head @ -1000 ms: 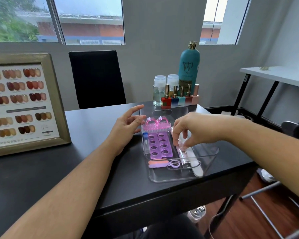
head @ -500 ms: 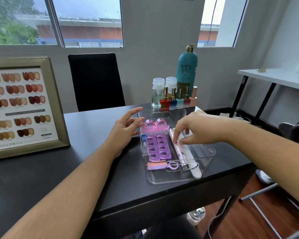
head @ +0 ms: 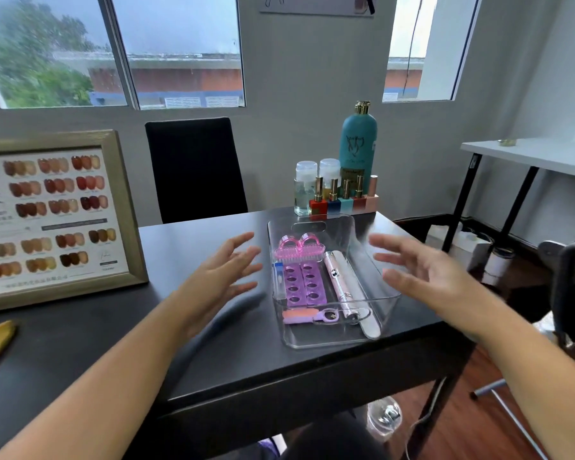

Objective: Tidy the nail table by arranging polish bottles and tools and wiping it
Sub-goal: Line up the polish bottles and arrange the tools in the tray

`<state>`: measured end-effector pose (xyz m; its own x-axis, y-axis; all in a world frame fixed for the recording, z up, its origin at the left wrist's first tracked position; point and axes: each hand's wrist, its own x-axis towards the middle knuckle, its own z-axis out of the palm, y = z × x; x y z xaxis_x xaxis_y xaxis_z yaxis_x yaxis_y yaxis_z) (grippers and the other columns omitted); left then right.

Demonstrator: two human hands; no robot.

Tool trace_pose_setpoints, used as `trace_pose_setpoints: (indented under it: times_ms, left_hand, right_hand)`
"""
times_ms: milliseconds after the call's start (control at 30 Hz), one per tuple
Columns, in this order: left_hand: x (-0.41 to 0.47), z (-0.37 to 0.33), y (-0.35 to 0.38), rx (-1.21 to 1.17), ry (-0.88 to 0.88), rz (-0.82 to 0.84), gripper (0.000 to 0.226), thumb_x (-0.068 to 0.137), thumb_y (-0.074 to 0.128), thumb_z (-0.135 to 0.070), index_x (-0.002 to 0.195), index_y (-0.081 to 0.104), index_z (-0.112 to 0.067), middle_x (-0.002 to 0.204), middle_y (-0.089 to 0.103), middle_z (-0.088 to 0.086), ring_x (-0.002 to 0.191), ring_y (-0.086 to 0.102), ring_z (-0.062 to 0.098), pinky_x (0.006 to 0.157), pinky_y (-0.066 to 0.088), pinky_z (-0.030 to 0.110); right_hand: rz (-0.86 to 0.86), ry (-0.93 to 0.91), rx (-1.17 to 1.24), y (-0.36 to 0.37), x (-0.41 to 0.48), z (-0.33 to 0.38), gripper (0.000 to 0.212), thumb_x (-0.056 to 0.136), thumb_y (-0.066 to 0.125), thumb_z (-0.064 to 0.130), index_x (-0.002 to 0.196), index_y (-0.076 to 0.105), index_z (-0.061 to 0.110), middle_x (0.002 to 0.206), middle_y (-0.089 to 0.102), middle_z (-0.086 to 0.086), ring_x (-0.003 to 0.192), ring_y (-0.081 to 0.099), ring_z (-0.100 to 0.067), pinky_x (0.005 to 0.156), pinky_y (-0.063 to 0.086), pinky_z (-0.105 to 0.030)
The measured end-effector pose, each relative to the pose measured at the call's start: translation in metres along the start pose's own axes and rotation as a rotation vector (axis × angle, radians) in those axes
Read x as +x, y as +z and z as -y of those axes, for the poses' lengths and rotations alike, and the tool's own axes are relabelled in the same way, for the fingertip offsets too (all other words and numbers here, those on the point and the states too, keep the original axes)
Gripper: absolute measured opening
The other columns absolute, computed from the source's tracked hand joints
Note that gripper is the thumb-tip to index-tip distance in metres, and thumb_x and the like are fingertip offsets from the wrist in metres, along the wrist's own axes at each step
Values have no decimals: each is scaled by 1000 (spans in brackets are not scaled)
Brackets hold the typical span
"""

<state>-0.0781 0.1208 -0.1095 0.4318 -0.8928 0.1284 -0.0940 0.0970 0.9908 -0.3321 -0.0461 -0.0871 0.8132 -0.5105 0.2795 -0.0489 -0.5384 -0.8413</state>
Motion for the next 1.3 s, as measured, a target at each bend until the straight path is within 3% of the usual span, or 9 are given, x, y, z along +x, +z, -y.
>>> trace_pose_setpoints:
  times_ms: [133, 267, 400, 567, 733, 933, 1067, 1233, 1300]
  left_hand:
    - [-30, 4, 2, 29, -45, 172, 88, 58, 79, -54, 135, 41, -36, 137, 50, -12, 122, 53, 9, 104, 42, 34]
    - [-32, 2, 15, 111, -31, 188, 80, 58, 87, -31, 126, 46, -43, 133, 50, -24, 117, 56, 4, 91, 49, 22]
    - [-24, -1, 24, 137, -36, 144, 83, 55, 83, -30, 128, 45, -42, 137, 46, -18, 120, 54, 12, 98, 47, 31]
    - [2, -4, 43, 145, -66, 155, 100, 53, 83, -27, 142, 37, -24, 146, 41, -5, 124, 51, 20, 105, 42, 45]
    - [39, 0, 70, 173, -58, 148, 102, 53, 82, -29, 143, 35, -24, 147, 39, -4, 119, 53, 15, 97, 48, 29]
    - [80, 5, 101, 180, -21, 130, 110, 48, 84, -31, 144, 32, -19, 144, 42, -2, 97, 58, -1, 79, 50, 11]
    - [99, 11, 116, 158, -26, 120, 111, 47, 86, -33, 144, 33, -21, 138, 50, -5, 95, 61, -7, 79, 51, 12]
    - [112, 15, 125, 169, -36, 60, 126, 32, 87, -54, 142, 34, -25, 139, 49, -4, 114, 57, 11, 91, 50, 26]
    - [114, 18, 127, 171, -30, 46, 128, 29, 86, -58, 142, 35, -26, 139, 49, -5, 114, 57, 12, 91, 51, 28]
  right_hand:
    - [75, 81, 100, 13, -11, -16, 115, 37, 83, 65, 135, 28, 38, 138, 39, 24, 126, 44, 3, 102, 42, -23]
    - [51, 119, 71, 19, -9, -18, 140, 29, 86, 64, 147, 24, 22, 141, 38, 18, 123, 46, 4, 106, 40, -27]
    - [34, 116, 106, 15, -6, -21, 126, 40, 87, 41, 146, 28, 10, 139, 41, 14, 105, 53, 19, 90, 46, -10]
    - [-24, 161, 129, -8, 4, -33, 119, 42, 87, 37, 144, 34, 8, 147, 41, 4, 126, 46, -2, 106, 39, -26]
    - [-78, 222, 185, -38, 20, -52, 131, 28, 93, 50, 141, 40, 10, 142, 48, 1, 127, 47, -8, 111, 36, -37]
    - [-121, 242, 285, -72, 36, -70, 129, 24, 95, 46, 137, 44, 10, 134, 52, 3, 125, 48, -7, 107, 37, -31]
    - [-118, 259, 329, -88, 47, -78, 104, 44, 86, 17, 138, 42, 6, 141, 49, -10, 125, 48, -11, 105, 37, -28]
    - [-136, 266, 355, -97, 61, -86, 105, 45, 79, 2, 141, 36, -1, 139, 46, -10, 123, 46, -13, 104, 34, -26]
    - [-135, 259, 372, -98, 66, -91, 88, 61, 72, -12, 141, 36, -2, 143, 43, -14, 124, 46, -14, 104, 34, -27]
